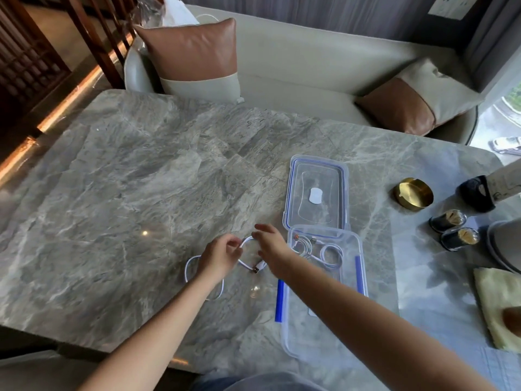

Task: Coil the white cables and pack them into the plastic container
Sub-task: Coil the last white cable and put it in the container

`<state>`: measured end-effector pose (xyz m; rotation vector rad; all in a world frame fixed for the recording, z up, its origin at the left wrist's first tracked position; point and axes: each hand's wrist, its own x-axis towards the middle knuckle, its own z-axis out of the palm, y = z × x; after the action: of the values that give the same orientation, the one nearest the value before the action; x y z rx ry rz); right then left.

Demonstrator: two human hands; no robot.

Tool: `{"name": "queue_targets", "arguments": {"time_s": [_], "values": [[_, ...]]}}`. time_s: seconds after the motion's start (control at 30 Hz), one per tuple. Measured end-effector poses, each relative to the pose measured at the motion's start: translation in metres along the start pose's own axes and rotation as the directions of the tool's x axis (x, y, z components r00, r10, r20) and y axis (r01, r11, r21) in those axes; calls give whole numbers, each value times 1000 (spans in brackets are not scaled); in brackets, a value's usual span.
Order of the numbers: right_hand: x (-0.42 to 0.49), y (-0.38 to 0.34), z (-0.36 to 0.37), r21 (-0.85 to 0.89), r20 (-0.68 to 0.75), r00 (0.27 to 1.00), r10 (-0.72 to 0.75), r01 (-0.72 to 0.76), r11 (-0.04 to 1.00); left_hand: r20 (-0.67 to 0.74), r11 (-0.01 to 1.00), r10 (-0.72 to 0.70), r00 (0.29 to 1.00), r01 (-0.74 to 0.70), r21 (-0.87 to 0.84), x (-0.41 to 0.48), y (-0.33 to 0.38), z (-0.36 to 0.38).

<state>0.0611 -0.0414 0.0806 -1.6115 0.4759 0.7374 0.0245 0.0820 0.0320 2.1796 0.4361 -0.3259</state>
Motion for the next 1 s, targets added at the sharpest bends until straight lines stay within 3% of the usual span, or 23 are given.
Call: {"name": "queue_targets", "arguments": {"time_s": [0.13,0.37,0.5,0.6,0.8,1.0], "values": [[15,32,19,-180,-302,951,64,-123,976,56,980,75,996,-84,179,12,-7,14],[30,71,43,-188,-460,888,10,-109,976,68,987,113,991,-120,109,25,-21,22],[36,74,46,2,-444,896,0,1,1000,68,990,48,997,-56,128,28,-21,18],[36,72,42,-155,-417,903,-108,47,987,34,992,82,996,-85,98,29,-27,11],[42,52,42,-380,-265,937,-228,116,918,-46,935,334,941,-325,138,42,-19,-12],[48,38,32,-417,-176,931,-319,223,881,-31,918,375,927,-367,150,47,-13,-28]]}}
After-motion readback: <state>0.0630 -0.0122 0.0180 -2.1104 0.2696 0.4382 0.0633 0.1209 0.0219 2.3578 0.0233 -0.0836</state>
